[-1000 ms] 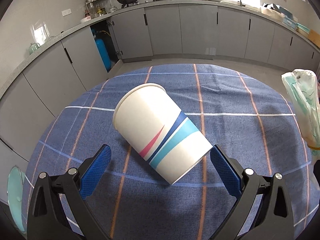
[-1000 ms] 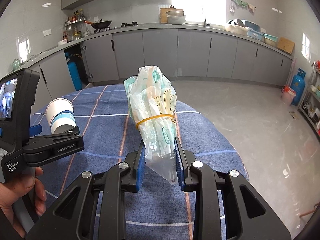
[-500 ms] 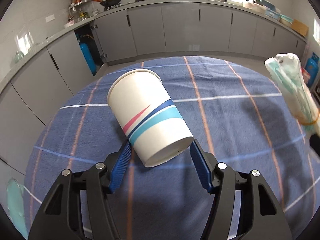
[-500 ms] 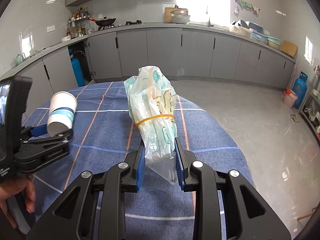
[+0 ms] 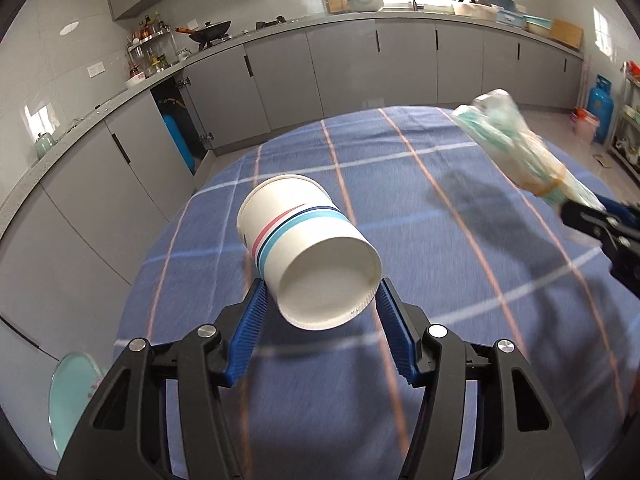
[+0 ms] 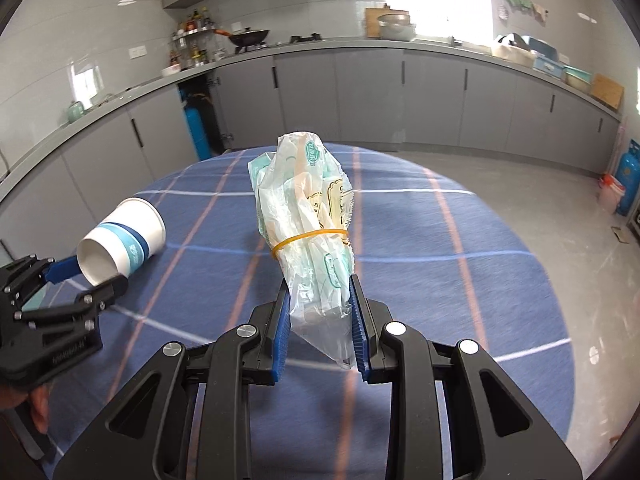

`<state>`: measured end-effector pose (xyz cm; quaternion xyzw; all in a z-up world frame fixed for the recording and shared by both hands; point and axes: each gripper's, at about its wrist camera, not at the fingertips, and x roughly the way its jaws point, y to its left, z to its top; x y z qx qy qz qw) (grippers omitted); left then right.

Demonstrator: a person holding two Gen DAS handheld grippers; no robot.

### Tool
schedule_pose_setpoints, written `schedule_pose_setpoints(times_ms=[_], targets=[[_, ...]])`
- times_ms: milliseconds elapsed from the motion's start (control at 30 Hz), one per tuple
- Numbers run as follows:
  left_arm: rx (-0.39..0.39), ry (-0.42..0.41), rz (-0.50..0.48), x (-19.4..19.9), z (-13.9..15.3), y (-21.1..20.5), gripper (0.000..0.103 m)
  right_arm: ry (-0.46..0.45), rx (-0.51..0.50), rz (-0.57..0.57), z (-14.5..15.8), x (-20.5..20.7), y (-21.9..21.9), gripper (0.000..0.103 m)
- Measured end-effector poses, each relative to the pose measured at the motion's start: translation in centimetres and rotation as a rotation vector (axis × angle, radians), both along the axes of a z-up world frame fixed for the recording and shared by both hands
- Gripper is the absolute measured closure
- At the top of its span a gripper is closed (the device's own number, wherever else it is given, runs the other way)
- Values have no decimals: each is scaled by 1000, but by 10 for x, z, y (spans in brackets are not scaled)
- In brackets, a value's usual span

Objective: Collect trash
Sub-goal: 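Grasp the white paper cup with the left tool while the right tool lifts the bag bundle, then carry the paper cup and bag bundle over the teal bin with both tools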

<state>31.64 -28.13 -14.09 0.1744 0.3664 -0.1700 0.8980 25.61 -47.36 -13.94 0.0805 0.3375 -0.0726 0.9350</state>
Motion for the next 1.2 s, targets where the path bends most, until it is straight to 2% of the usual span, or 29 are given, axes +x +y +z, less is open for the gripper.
schedule_pose_setpoints(times_ms=[167, 367, 400, 433, 467, 800, 867, 900, 933, 967, 1100, 1200], targets=[[-6, -15, -1, -25, -2, 31, 47, 4, -7, 38, 0, -8, 32, 75], [-27, 14, 17, -45, -7, 72, 45, 20, -34, 92, -1, -17, 70, 75], [-25, 26, 17, -46, -10, 77, 41, 22, -36, 97, -1, -17, 74, 76], [-23, 27, 25, -48, -12, 80, 25, 26, -37, 103, -2, -16, 78, 75], [-25, 22, 36, -43, -12, 85, 14, 28, -42, 107, -2, -15, 82, 75], [-114, 15, 60, -36, -3, 84, 13, 35, -64, 104, -3, -12, 89, 75], [-113, 20, 55, -32, -5, 78, 16, 38, -63, 106, -4, -10, 89, 75], [-116, 37, 49, -29, -8, 77, 23, 38, -61, 107, -4, -9, 90, 75], [-124, 61, 36, -27, -10, 76, 45, 38, -59, 110, -4, -9, 91, 75], [-128, 82, 24, -25, -13, 75, 48, 38, -60, 111, -4, -8, 92, 75], [-144, 75, 22, -30, -10, 81, 49, 35, -57, 117, -3, -7, 95, 75], [-143, 45, 31, -34, -3, 91, 49, 26, -60, 131, 1, -6, 102, 75]])
